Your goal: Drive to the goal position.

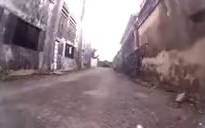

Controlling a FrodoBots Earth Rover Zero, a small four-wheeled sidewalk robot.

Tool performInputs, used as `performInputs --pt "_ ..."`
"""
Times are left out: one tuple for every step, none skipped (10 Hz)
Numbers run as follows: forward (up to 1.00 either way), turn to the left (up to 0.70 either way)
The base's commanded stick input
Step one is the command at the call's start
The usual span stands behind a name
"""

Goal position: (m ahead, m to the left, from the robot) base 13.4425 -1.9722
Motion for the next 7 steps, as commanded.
performInputs --pt "0.70 0.00" --pt "0.70 0.00" --pt "0.70 0.00" --pt "0.70 0.00" --pt "0.70 0.00" --pt "0.70 0.00" --pt "0.70 0.00"
